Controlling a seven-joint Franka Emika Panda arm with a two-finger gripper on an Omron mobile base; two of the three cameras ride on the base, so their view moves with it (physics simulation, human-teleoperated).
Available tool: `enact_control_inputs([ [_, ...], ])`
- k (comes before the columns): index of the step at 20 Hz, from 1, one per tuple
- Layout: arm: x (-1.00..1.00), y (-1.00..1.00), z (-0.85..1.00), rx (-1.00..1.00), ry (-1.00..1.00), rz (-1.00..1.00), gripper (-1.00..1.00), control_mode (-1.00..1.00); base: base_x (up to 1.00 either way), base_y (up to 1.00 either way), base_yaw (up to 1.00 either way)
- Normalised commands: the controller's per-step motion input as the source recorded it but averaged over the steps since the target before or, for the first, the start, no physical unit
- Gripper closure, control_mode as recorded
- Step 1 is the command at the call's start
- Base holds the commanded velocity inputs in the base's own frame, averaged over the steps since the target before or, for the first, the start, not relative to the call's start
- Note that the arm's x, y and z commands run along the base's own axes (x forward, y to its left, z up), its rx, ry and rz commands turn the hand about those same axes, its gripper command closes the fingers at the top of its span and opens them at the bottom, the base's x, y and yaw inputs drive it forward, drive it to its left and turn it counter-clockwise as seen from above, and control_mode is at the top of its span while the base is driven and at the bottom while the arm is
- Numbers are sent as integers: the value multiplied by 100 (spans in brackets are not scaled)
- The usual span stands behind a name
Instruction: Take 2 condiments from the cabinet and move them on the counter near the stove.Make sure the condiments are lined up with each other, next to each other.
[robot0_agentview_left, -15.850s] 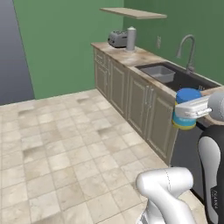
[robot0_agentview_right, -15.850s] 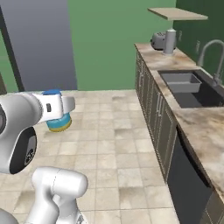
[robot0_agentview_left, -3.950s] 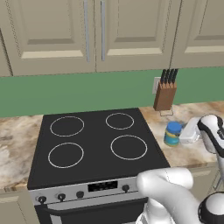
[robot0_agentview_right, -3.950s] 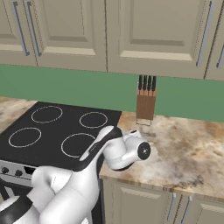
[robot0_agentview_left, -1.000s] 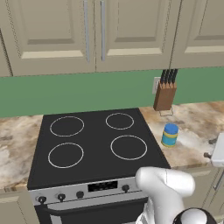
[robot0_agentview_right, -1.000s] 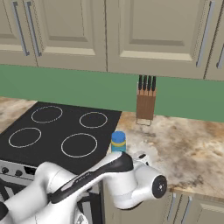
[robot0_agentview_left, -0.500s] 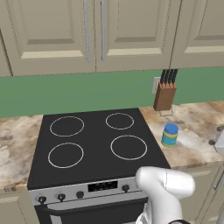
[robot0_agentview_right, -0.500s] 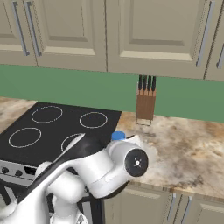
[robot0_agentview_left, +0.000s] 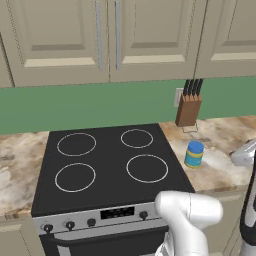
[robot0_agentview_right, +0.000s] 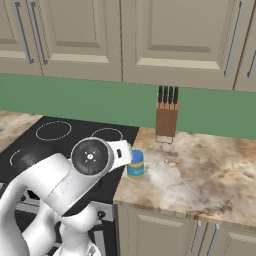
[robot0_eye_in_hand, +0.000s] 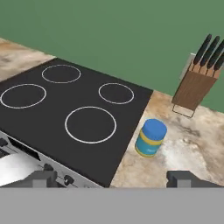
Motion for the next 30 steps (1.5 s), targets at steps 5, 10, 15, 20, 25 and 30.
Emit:
enact_control_inputs([
  [5, -12, 58, 31, 0, 13, -41, -100, -100, 0, 0, 0],
  [10, 0, 40, 33, 0, 14, -39, -100, -100, 0, 0, 0],
  [15, 0, 28, 17, 0, 6, -21, -100, -100, 0, 0, 0],
  [20, -2, 9, 0, 0, -6, 3, -100, -100, 0, 0, 0],
  [25, -28, 0, 0, 0, -19, 24, -100, -100, 0, 0, 0],
  [30, -33, 1, 0, 8, -10, 32, -100, -100, 0, 0, 0],
])
